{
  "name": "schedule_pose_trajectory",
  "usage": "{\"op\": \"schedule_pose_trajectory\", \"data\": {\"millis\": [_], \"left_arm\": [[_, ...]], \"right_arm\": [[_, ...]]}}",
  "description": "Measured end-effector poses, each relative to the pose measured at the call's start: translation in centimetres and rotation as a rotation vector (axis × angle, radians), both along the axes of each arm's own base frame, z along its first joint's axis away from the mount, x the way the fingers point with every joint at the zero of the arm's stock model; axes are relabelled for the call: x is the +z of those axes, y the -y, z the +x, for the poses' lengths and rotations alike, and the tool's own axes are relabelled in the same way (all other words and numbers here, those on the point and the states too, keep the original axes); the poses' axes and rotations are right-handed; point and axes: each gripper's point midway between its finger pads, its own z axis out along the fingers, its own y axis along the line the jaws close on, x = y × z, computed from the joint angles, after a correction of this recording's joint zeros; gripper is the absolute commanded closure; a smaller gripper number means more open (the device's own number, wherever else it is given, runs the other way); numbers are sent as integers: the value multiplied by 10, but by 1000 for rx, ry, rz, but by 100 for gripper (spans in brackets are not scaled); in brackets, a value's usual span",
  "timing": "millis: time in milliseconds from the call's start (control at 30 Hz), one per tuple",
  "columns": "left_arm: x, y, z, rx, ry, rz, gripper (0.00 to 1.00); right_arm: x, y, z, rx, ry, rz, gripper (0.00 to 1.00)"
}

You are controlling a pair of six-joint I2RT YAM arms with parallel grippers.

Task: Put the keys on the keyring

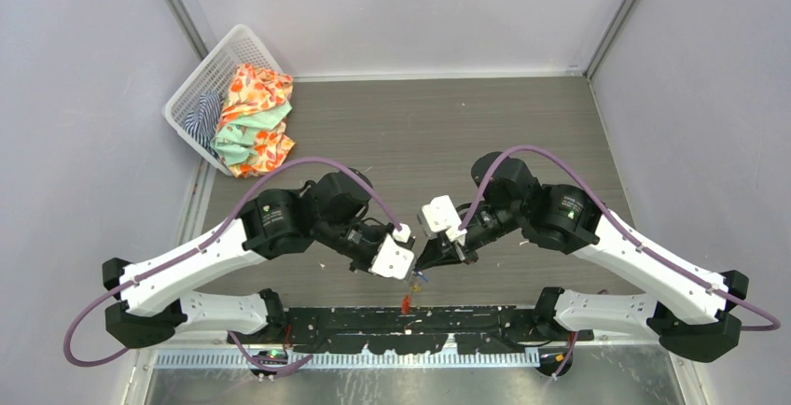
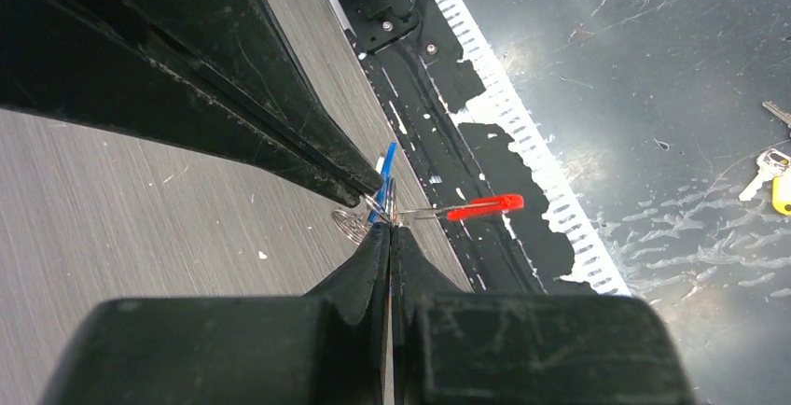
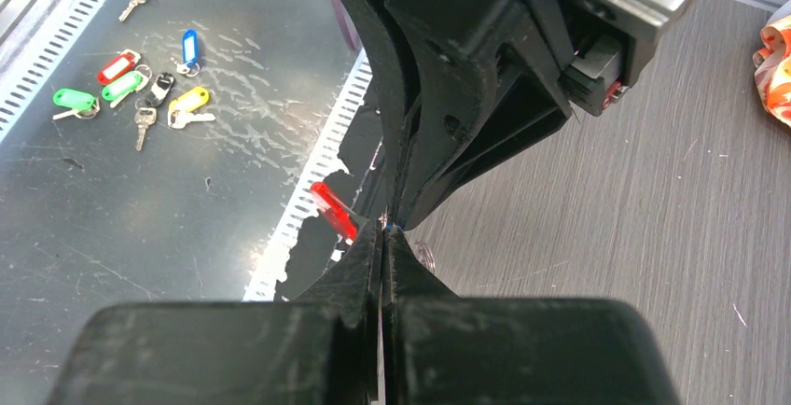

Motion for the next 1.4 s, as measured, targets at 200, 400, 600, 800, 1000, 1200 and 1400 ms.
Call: {"op": "schedule_pose_trajectory", "data": {"millis": [200,400,600,800,1000,1200,1400], "left_arm": [[0,0,1,8,0,3,100],[0,0,1,10,-1,1,100],[0,1,2,13,-3,0,100],[0,0,2,24,-13,3,100],[1,1,6,35,-11,-2,100],[3,2,9,54,-20,-9,100],[4,1,14,81,-31,-11,100]], "right_arm": [[-1,1,-2,11,-8,-3,99],[-1,2,-5,22,-14,-6,99],[-2,3,-6,27,-19,-8,99],[-2,3,-6,29,-19,-10,99],[-3,4,-7,32,-13,-12,99],[-2,6,-6,30,-2,-10,99],[-5,8,-7,28,-4,-22,99]]}}
